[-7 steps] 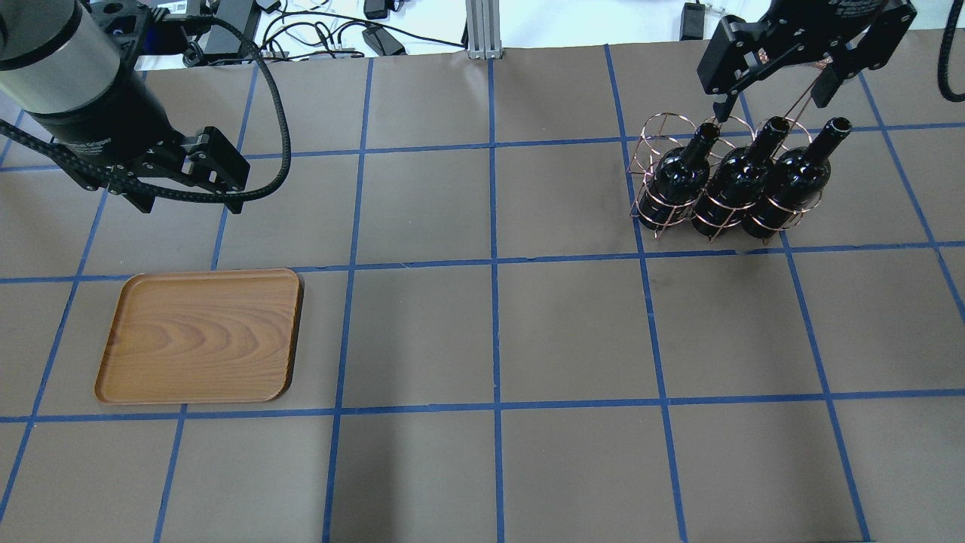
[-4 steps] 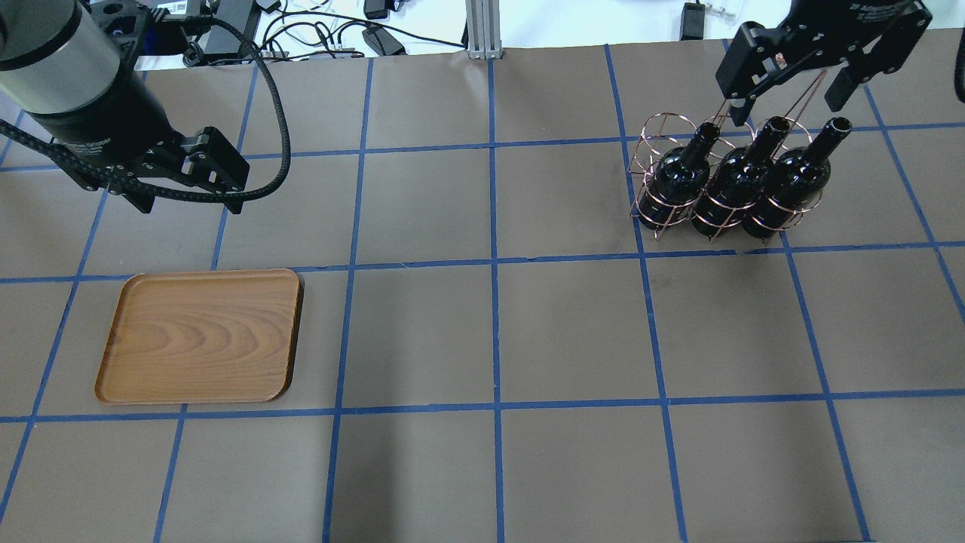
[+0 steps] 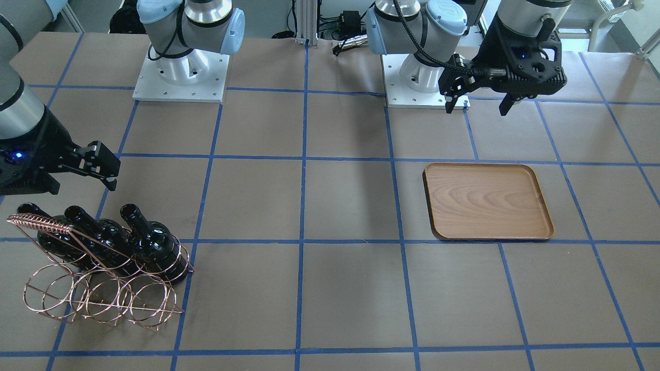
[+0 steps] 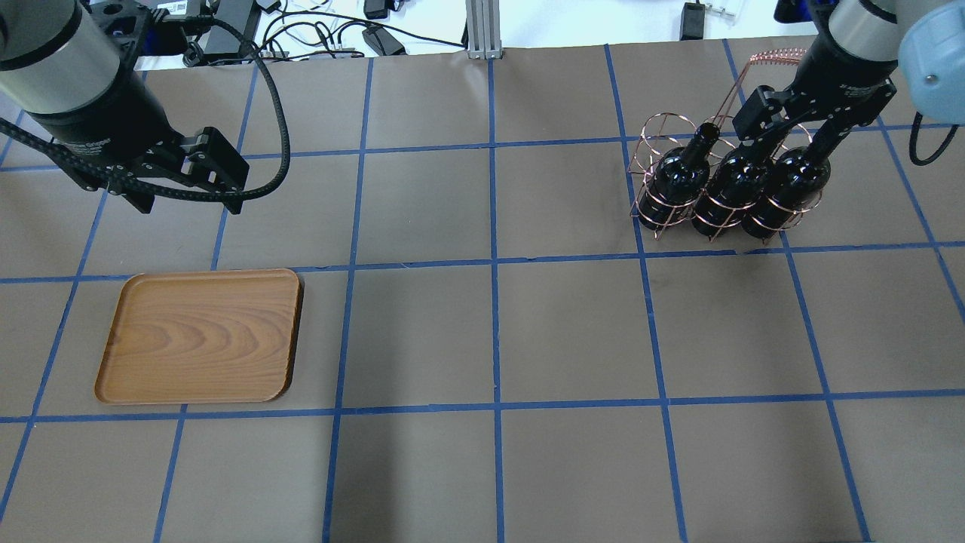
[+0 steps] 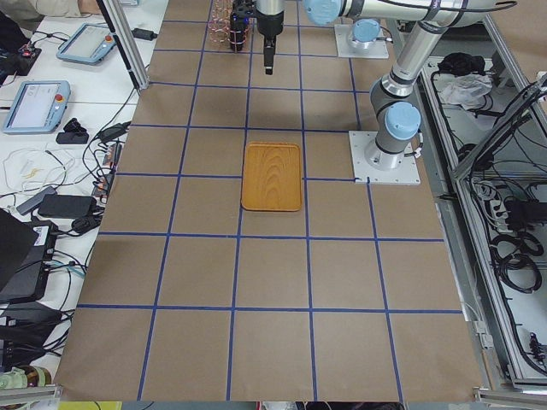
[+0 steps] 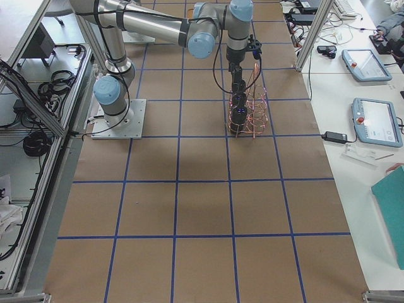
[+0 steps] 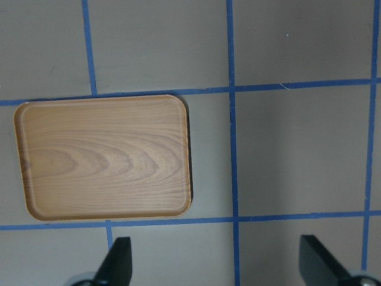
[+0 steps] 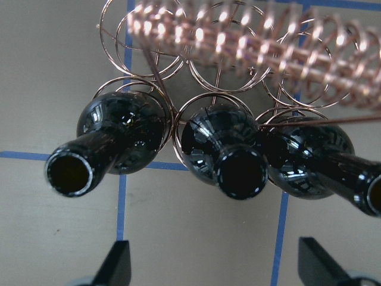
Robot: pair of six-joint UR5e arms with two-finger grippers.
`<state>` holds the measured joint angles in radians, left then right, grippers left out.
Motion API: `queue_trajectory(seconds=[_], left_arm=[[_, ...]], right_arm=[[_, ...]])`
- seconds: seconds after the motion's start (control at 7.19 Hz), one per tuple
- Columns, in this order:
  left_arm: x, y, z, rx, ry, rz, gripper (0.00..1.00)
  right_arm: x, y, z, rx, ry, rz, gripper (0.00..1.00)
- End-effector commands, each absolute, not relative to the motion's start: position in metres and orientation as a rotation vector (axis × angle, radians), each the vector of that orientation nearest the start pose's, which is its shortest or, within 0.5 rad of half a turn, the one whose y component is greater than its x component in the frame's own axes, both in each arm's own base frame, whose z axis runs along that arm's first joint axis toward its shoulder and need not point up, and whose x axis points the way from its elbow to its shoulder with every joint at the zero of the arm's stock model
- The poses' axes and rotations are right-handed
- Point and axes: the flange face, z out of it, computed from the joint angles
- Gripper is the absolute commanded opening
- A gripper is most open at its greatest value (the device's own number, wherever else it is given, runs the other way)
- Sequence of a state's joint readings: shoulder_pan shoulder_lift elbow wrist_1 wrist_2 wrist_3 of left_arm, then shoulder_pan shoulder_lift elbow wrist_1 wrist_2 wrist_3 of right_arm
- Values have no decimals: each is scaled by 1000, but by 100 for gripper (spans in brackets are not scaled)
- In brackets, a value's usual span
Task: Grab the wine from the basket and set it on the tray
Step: 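Lower the right gripper onto the bottle nearest the robot in the rack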
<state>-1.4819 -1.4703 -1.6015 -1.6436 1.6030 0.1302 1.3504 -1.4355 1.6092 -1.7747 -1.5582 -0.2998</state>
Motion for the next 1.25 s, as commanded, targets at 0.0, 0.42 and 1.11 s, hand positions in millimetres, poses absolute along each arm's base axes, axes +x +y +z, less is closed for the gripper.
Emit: queue_trajectory(seconds=[0.0,0.42,1.11], left_arm=[[-90,-457,513,64,3109,10,100],[-90,-458,512,67,3108,18,100],[-90,-458,511,76,3109,18,100]], right_arm=[[7,-576,398,-23,3133,-26,98],[6,-590,393,26,3144,-112,90],[5,-593,385,37,3158,-76,39]])
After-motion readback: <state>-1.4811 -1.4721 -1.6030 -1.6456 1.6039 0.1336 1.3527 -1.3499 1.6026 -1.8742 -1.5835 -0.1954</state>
